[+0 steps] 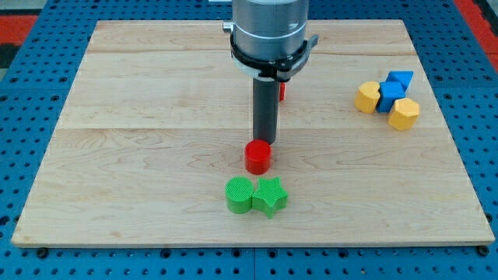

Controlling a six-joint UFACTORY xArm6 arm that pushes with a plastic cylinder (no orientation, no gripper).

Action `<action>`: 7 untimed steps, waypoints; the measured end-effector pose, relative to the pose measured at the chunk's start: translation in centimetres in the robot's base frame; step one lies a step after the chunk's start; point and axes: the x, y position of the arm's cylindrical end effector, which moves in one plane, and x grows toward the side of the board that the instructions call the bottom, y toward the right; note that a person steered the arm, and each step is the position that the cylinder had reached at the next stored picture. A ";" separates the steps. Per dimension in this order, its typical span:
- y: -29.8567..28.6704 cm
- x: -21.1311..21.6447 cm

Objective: Push the red circle towards the green blocks

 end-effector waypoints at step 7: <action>5.2 -3.8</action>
